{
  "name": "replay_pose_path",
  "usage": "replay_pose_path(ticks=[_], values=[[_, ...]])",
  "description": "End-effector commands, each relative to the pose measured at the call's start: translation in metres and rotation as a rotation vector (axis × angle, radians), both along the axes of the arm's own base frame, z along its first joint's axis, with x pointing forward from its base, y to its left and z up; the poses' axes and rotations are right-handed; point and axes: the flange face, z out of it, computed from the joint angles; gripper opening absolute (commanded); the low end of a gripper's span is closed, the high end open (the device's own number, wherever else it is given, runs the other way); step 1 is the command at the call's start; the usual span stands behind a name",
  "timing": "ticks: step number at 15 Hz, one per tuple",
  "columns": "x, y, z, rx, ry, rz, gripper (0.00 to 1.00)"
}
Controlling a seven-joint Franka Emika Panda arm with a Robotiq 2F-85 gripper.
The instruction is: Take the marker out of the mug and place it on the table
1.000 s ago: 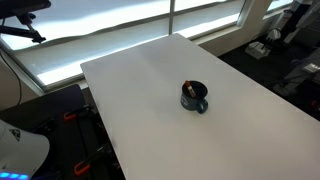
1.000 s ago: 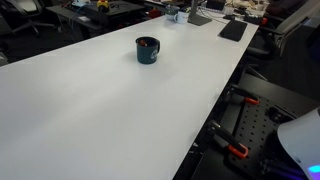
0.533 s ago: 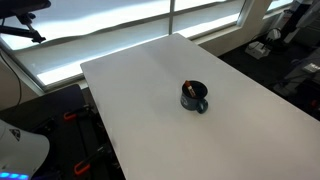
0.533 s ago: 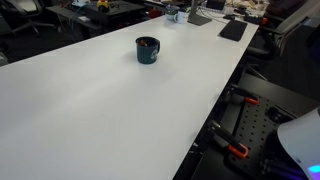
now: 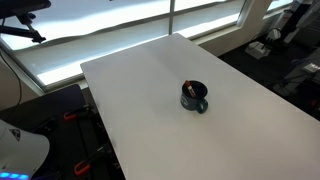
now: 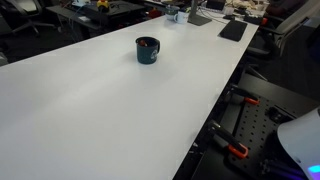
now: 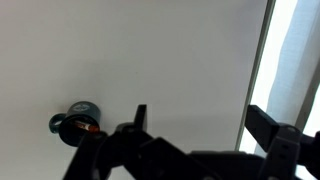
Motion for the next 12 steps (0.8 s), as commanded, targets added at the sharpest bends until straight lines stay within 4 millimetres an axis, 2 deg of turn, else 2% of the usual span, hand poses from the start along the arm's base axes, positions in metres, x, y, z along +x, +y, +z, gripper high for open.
replay_pose_path(ticks=[1,4,7,9,10,12], values=[[0.007,-0.005,0.003,-0.002,0.016,-0.001,1.00],[0.026,-0.022,0.007,0.010,0.067,0.022,1.00],[0.057,-0.045,0.010,0.054,0.140,0.101,1.00],[0.078,-0.057,0.003,0.085,0.191,0.145,1.00],[0.050,-0.051,0.006,0.053,0.135,0.101,1.00],[0.061,-0.057,-0.001,0.053,0.156,0.099,1.00]])
